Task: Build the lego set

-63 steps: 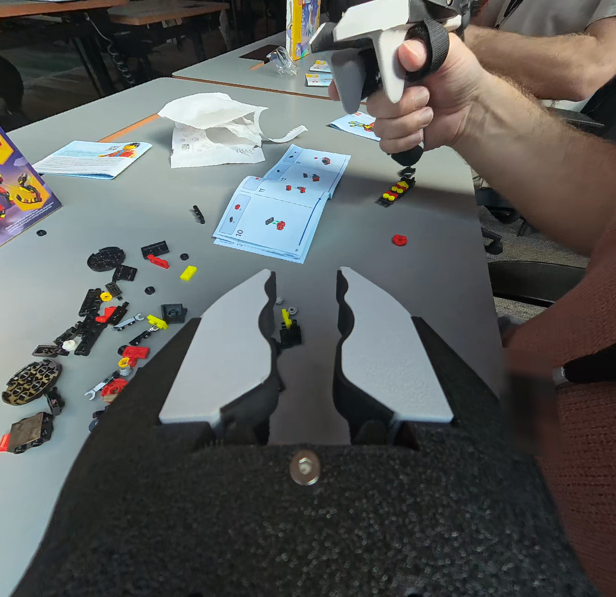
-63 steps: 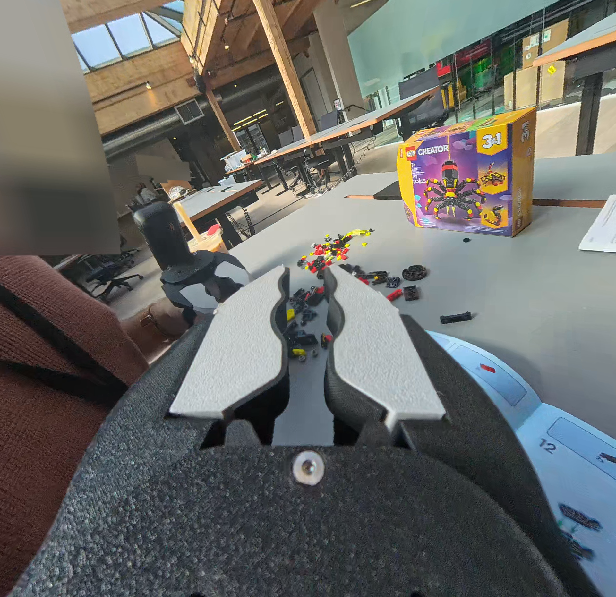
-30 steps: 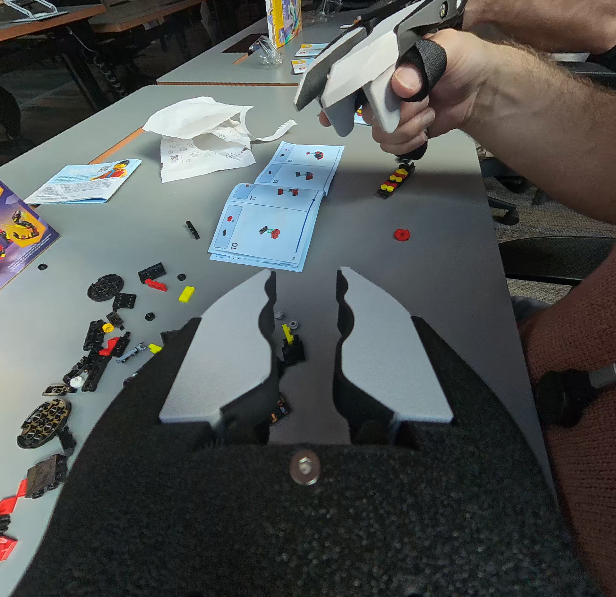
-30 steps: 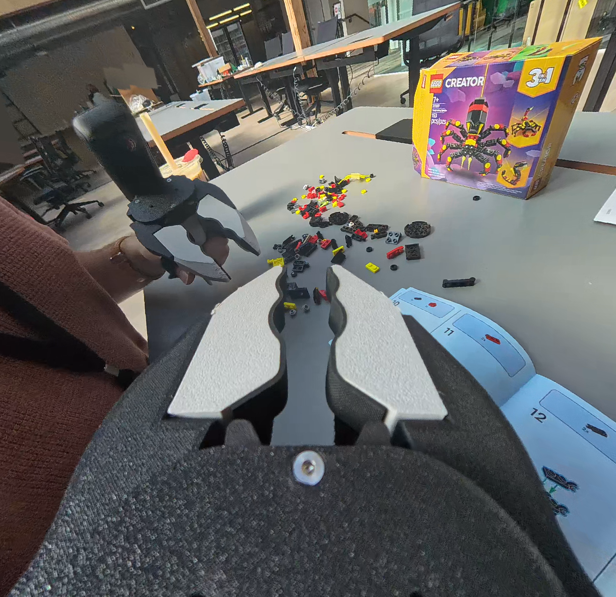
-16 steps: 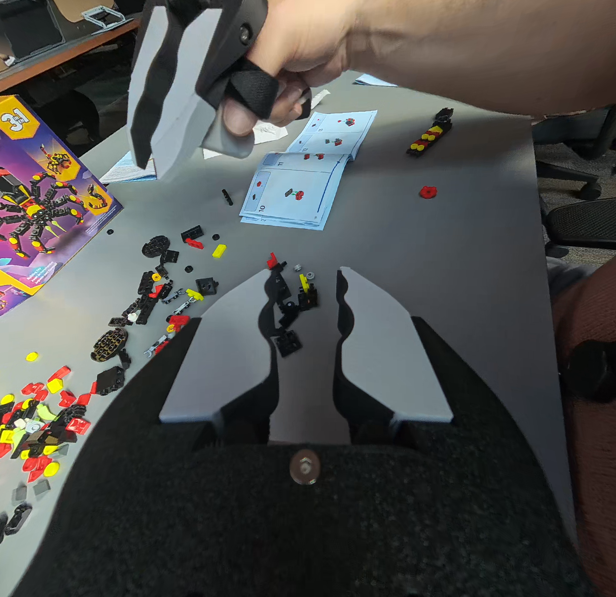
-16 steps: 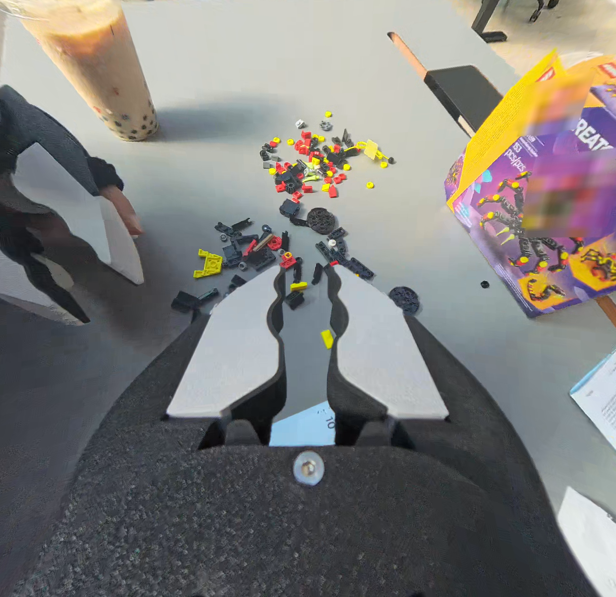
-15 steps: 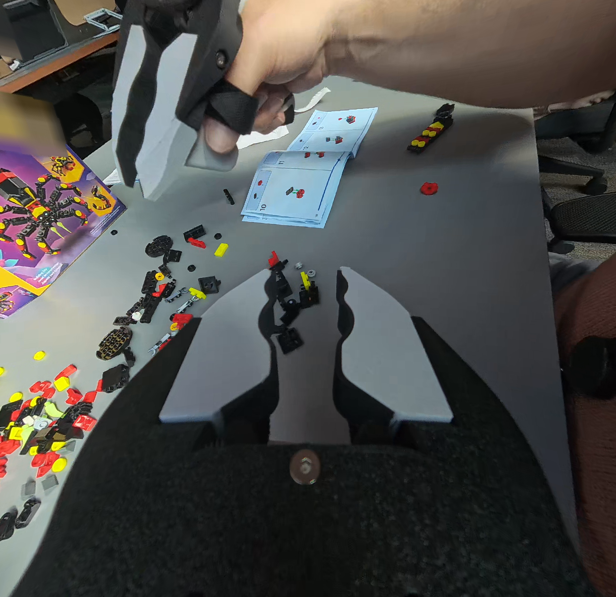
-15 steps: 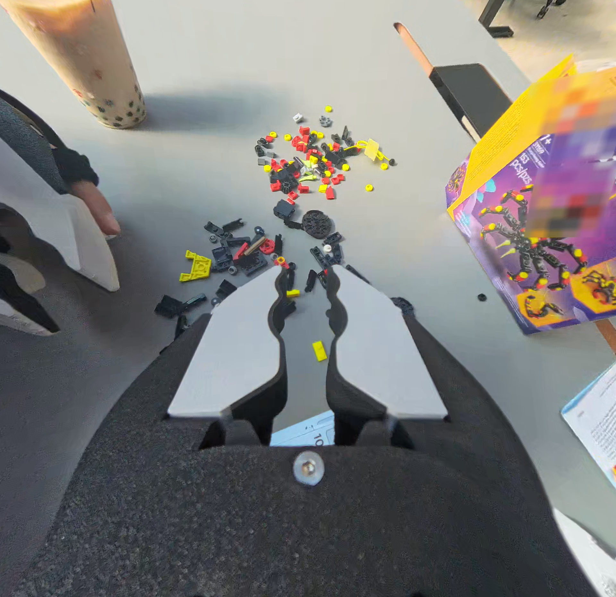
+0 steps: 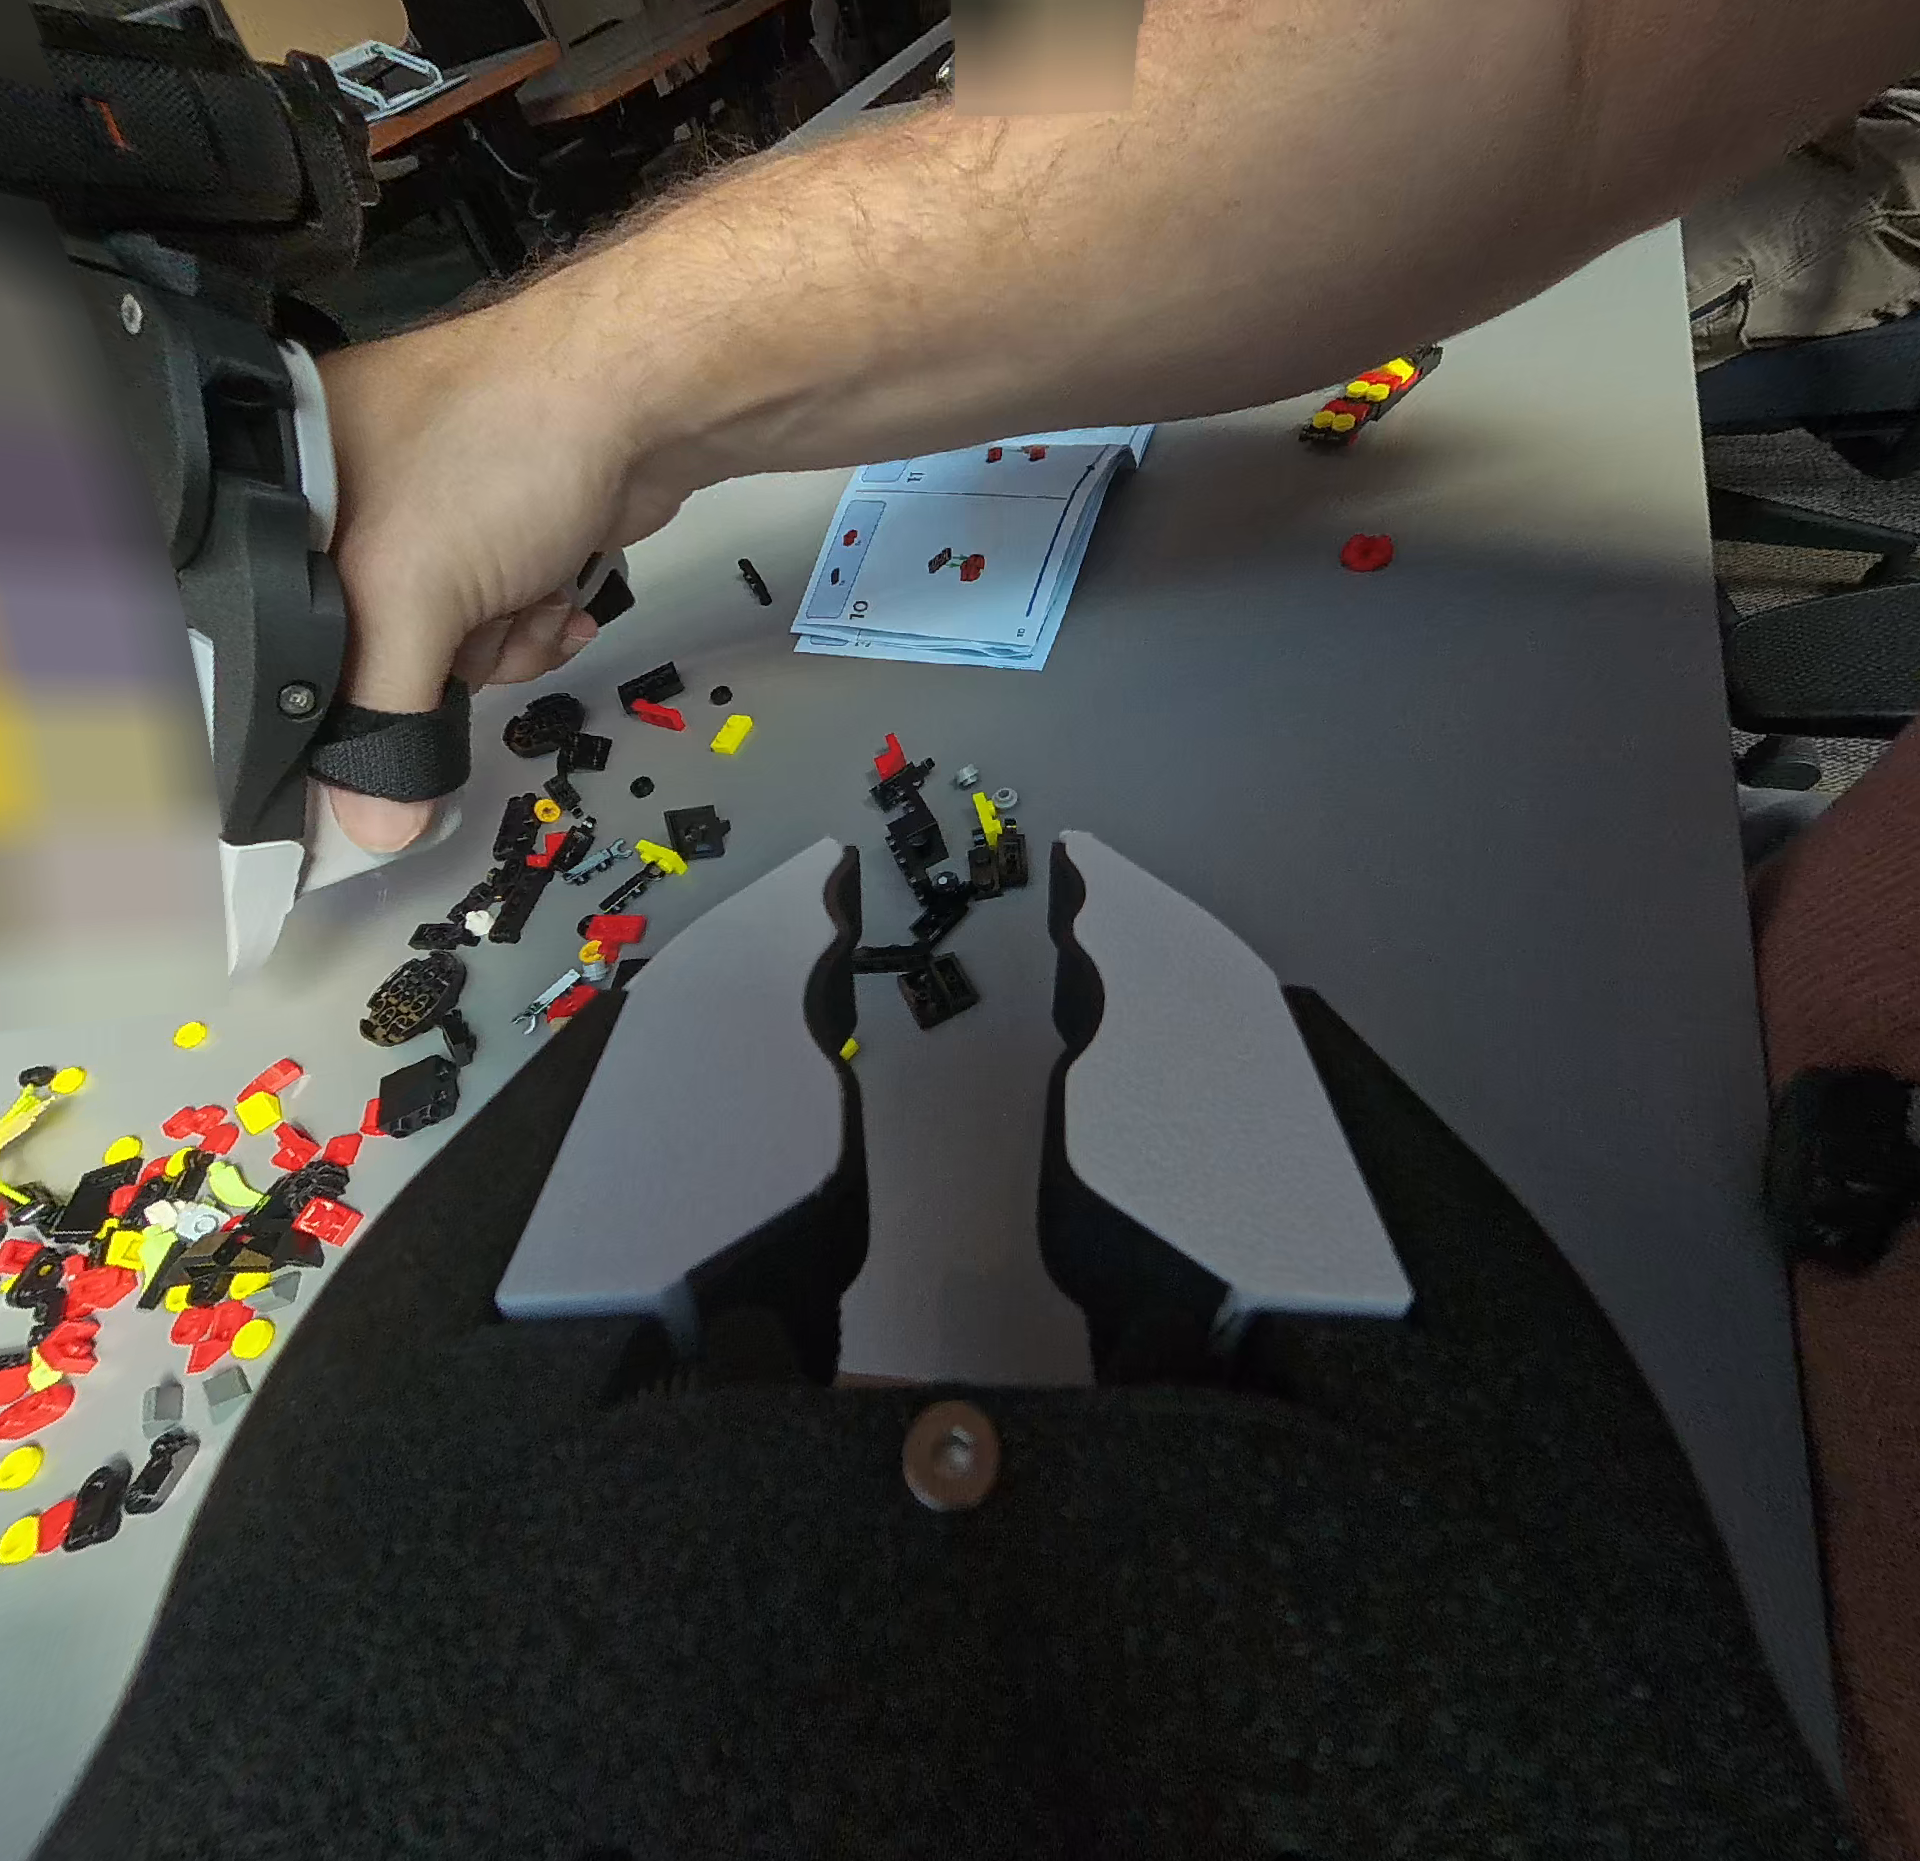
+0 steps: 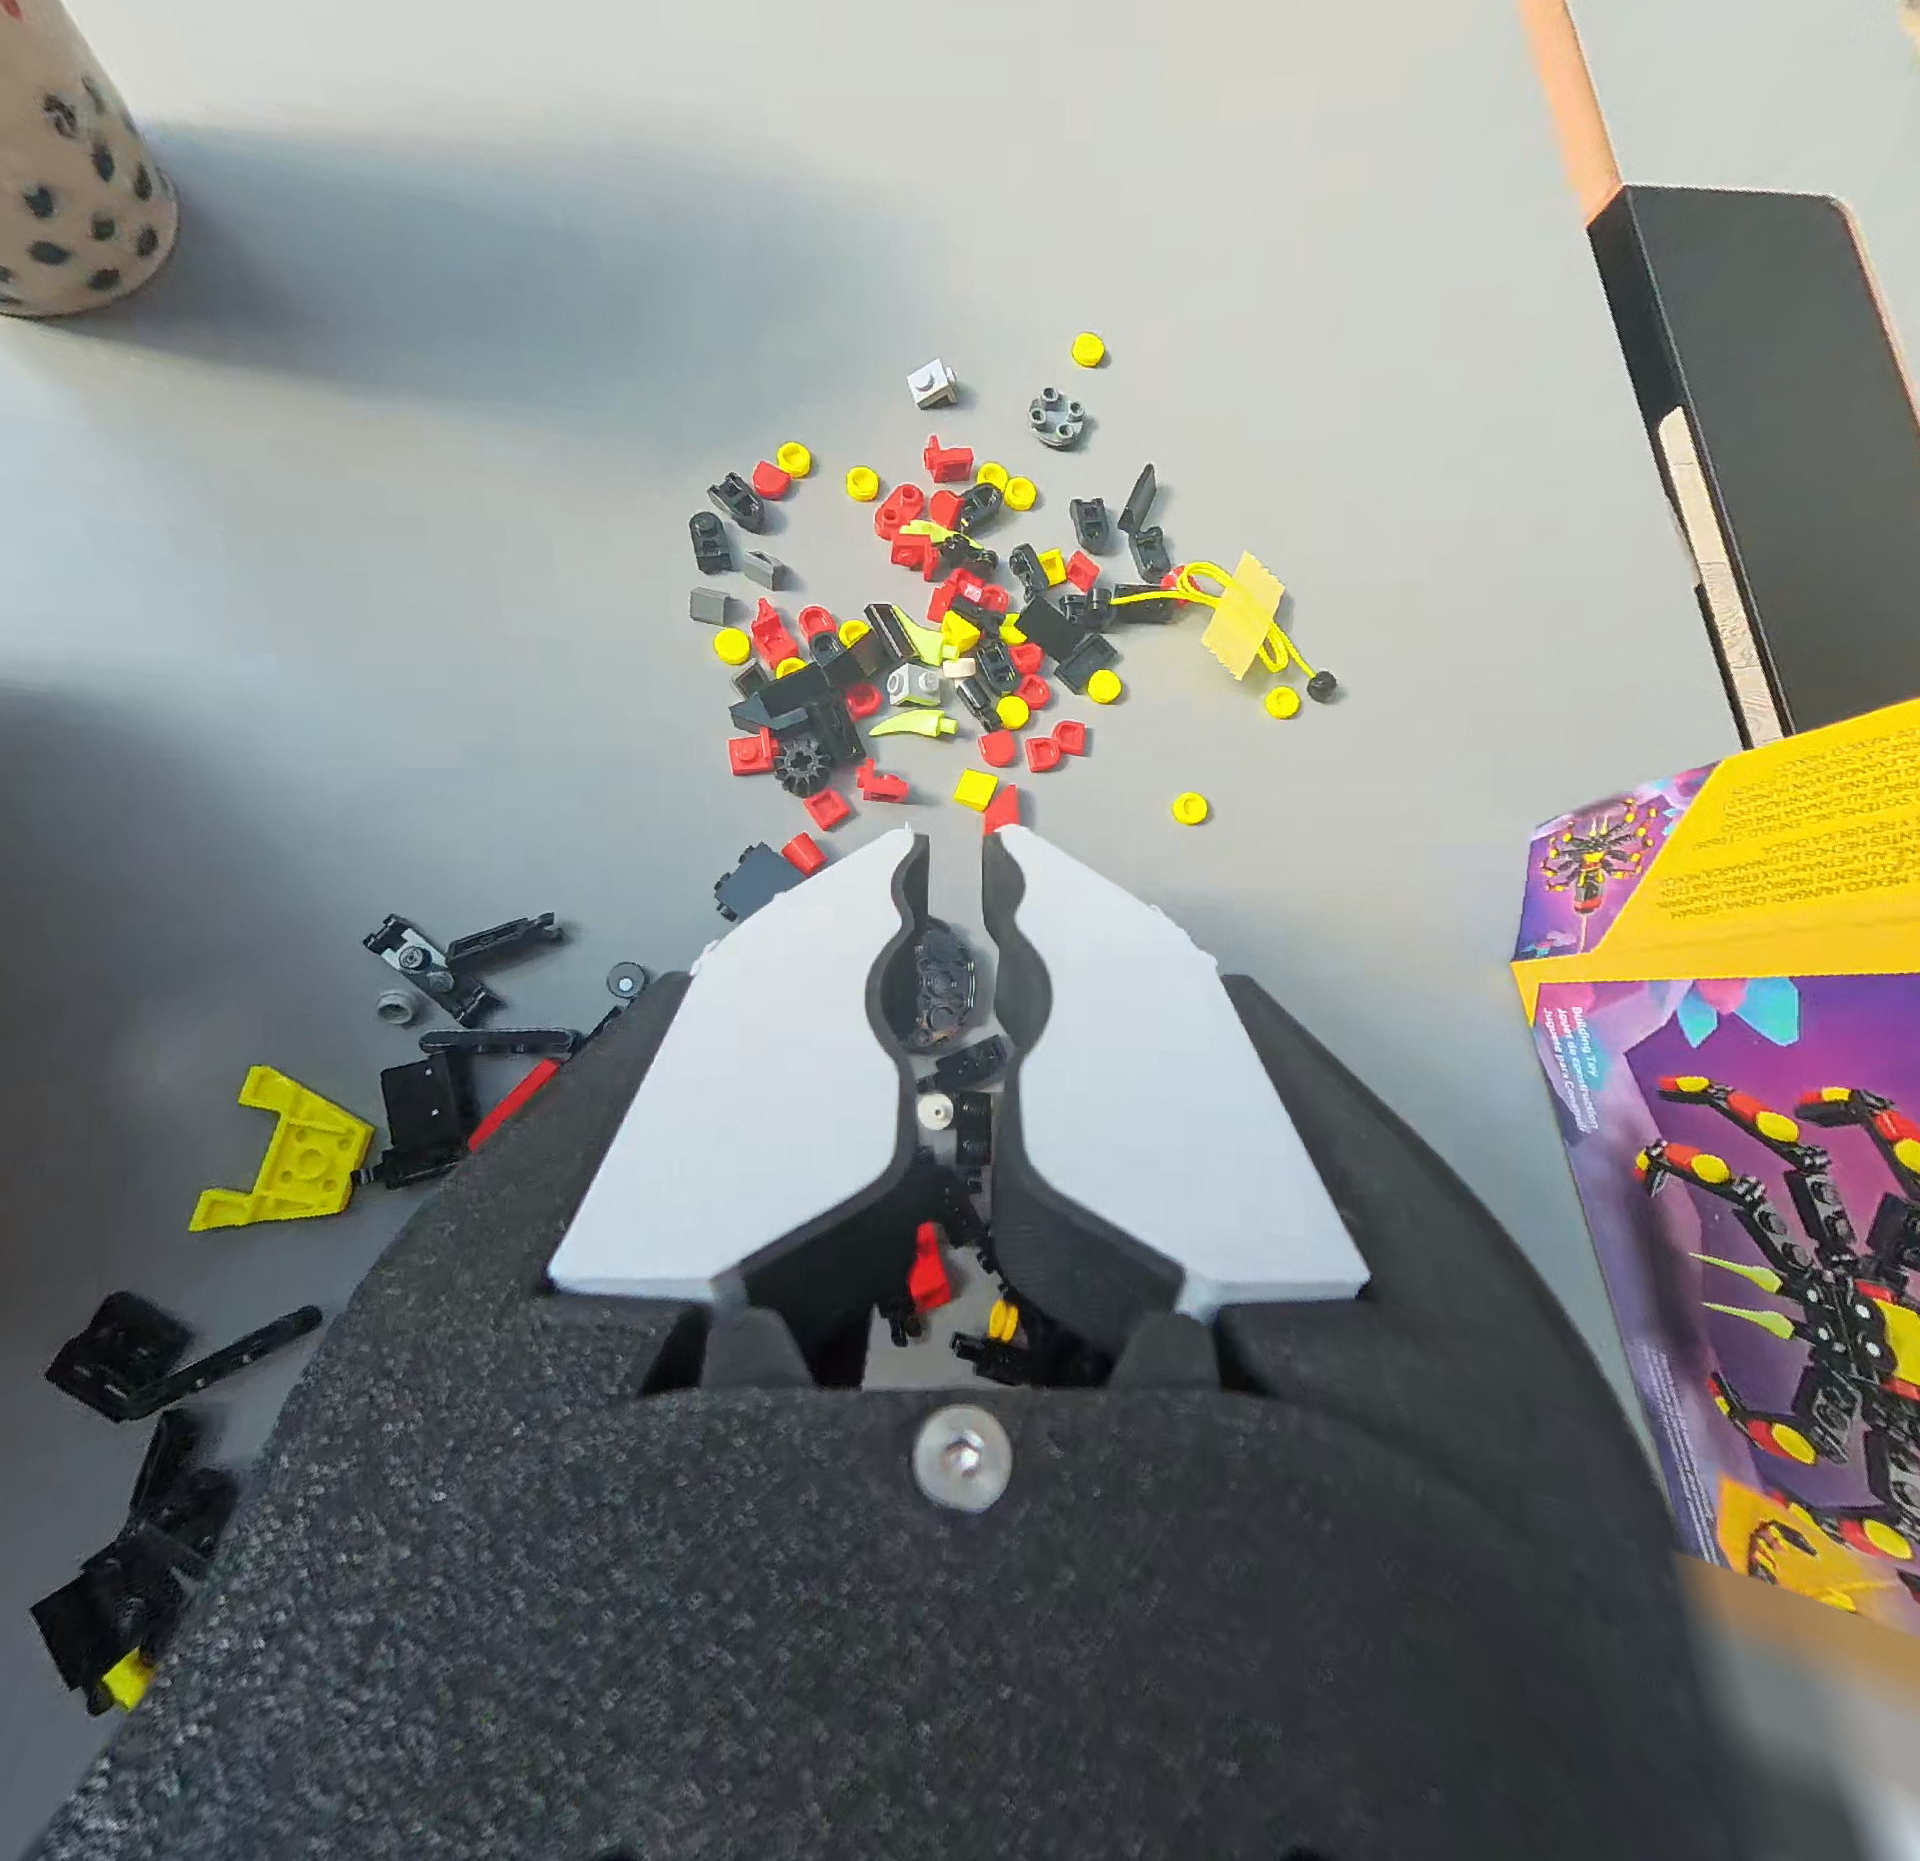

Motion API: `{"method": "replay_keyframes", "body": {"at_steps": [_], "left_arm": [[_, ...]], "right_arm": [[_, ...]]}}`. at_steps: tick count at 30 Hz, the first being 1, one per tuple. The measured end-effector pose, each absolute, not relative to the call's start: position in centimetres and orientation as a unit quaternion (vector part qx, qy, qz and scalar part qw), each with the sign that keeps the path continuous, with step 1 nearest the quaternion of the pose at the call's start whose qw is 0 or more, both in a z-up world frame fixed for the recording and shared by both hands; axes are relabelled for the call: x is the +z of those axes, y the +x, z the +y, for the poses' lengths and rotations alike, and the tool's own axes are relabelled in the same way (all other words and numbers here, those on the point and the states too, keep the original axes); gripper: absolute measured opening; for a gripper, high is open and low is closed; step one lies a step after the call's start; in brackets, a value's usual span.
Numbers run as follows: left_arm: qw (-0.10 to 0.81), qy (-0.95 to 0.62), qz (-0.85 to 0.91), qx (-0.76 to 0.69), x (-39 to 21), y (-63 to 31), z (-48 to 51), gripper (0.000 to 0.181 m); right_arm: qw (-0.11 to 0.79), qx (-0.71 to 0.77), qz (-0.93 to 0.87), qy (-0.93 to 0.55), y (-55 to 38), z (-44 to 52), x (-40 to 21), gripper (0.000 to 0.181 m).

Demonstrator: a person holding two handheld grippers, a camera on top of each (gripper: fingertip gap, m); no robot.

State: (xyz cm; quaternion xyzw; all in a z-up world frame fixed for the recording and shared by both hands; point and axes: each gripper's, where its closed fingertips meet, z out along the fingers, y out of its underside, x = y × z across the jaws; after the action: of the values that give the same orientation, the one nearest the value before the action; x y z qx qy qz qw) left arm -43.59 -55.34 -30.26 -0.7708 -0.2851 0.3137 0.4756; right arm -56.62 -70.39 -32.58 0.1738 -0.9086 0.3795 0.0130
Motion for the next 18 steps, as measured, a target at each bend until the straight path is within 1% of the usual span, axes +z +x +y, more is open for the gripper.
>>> {"method": "replay_keyframes", "body": {"at_steps": [3,8,14,16,18], "left_arm": [[0.48,-0.771,-0.286,0.306,-30.5,-43.4,-55.3,0.034],[0.479,-0.775,-0.283,0.298,-30.9,-43.3,-55.4,0.034],[0.481,-0.777,-0.276,0.297,-30.6,-43.6,-54.9,0.034],[0.477,-0.781,-0.272,0.298,-30.6,-43.7,-54.4,0.034],[0.475,-0.782,-0.266,0.302,-30.5,-43.9,-54.0,0.034]], "right_arm": [[0.003,0.399,-0.902,0.164,-55.9,-68.1,-31.2,0.015],[-0.015,0.424,-0.897,0.12,-55.3,-61.7,-29.5,0.021],[-0.008,0.451,-0.891,0.055,-54.6,-55.2,-28.8,0.025],[-0.021,0.47,-0.882,0.033,-53.8,-54.1,-28.3,0.025],[-0.054,0.493,-0.868,0.019,-52.3,-53.5,-27.7,0.026]]}}
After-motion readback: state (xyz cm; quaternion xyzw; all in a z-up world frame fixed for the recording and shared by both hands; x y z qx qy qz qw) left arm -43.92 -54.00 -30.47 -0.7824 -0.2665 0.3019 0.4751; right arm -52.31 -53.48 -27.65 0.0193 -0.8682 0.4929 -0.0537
